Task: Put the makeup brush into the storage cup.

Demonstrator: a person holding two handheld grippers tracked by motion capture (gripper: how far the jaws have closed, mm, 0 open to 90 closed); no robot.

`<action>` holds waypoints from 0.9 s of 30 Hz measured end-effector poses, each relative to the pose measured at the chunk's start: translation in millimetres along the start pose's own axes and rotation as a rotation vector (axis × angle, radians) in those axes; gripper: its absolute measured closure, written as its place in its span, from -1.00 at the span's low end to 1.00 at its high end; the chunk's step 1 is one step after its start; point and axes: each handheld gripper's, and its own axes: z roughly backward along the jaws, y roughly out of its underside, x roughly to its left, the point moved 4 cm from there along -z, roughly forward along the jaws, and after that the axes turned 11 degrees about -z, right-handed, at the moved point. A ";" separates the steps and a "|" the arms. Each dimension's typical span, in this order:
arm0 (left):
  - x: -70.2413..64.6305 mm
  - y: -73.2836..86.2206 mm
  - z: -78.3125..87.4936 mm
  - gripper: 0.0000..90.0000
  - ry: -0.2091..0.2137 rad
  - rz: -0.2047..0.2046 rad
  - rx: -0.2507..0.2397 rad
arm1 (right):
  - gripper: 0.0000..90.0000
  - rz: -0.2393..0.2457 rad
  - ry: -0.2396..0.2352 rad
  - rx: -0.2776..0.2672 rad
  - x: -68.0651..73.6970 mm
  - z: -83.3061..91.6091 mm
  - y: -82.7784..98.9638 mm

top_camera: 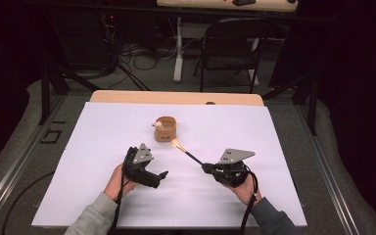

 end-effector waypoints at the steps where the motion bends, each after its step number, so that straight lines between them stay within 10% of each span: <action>1: -0.2 -0.2 -0.1 -1.00 0.001 0.004 -0.002 | 0.90 -0.003 0.000 -0.005 0.5 -0.4 -0.1; 27: 2.7 -8.4 4.5 -1.00 -0.025 0.056 -0.062 | 0.90 -0.070 0.038 -0.153 7.2 -16.2 -4.0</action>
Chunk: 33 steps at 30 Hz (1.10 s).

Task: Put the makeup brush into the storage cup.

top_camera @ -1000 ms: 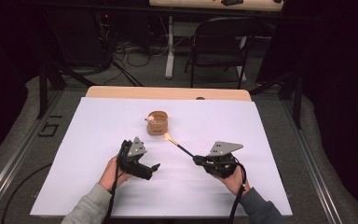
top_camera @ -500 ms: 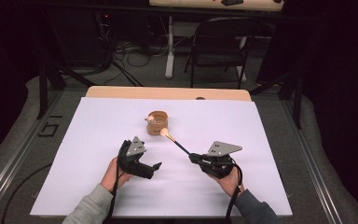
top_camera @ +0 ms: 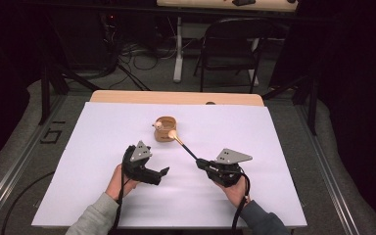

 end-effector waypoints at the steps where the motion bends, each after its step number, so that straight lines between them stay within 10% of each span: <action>1: -0.1 -0.7 0.1 -1.00 0.001 0.007 -0.004 | 0.90 0.000 0.002 0.000 -0.2 -0.9 0.4; 33: -2.0 -25.1 -6.6 -0.98 -0.016 0.129 -0.060 | 0.89 0.017 0.031 -0.036 15.1 -27.3 0.7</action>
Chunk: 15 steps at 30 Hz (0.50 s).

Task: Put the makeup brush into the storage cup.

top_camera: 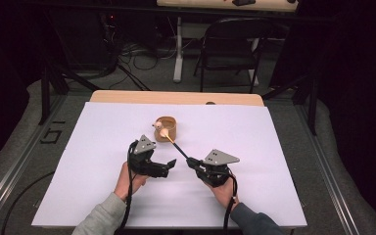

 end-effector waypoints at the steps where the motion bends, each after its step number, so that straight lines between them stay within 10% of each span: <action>1: -0.1 -1.3 0.0 -0.95 0.007 0.009 -0.010 | 0.89 -0.001 0.003 0.001 0.7 -0.7 0.1; 15: 0.5 -12.1 0.3 -0.13 0.011 0.069 -0.087 | 0.89 -0.003 0.005 0.007 4.4 -7.7 1.7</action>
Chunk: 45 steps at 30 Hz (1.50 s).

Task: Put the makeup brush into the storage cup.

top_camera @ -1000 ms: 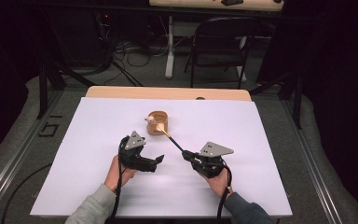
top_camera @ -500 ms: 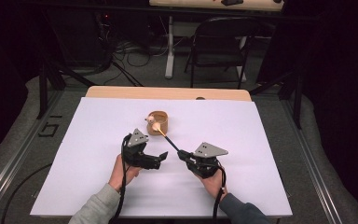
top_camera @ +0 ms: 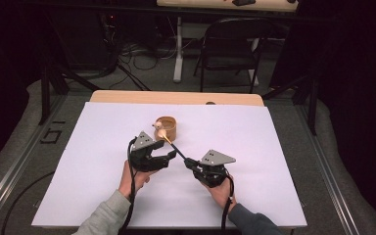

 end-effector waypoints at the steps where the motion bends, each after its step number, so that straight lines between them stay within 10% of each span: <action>1: 0.2 -0.3 -0.5 -0.08 -0.005 0.004 -0.005 | 0.89 0.000 -0.001 0.006 1.5 -0.9 0.1; 27: -5.2 -4.6 -0.6 0.57 0.065 0.032 -0.084 | 0.89 0.012 -0.018 0.080 6.3 -13.5 6.5; 36: -11.3 -7.5 1.8 0.82 0.192 0.037 -0.115 | 0.87 0.020 -0.016 0.096 7.3 -16.7 8.6; 45: -7.6 -14.7 9.3 0.86 0.133 -0.043 -0.084 | 0.13 0.023 -0.005 0.120 4.8 -11.7 6.7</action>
